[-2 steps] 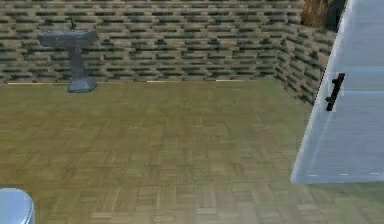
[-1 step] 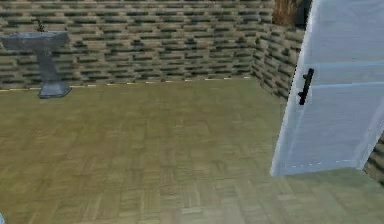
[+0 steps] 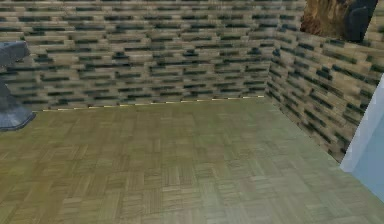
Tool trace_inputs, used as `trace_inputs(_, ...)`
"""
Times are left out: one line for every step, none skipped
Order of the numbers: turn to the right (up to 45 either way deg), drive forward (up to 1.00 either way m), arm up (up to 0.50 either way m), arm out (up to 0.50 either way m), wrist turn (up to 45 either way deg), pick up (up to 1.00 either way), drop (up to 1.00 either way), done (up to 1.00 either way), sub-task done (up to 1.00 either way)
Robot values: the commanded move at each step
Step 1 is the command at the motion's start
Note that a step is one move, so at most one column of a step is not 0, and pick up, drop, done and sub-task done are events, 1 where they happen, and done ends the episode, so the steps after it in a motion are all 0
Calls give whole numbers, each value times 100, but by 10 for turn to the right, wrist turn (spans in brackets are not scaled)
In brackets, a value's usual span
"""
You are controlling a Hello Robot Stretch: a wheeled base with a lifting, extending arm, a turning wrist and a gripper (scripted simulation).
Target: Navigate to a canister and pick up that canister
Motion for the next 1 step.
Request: trace_inputs(60,0,0,0,0,0,0,0,0)
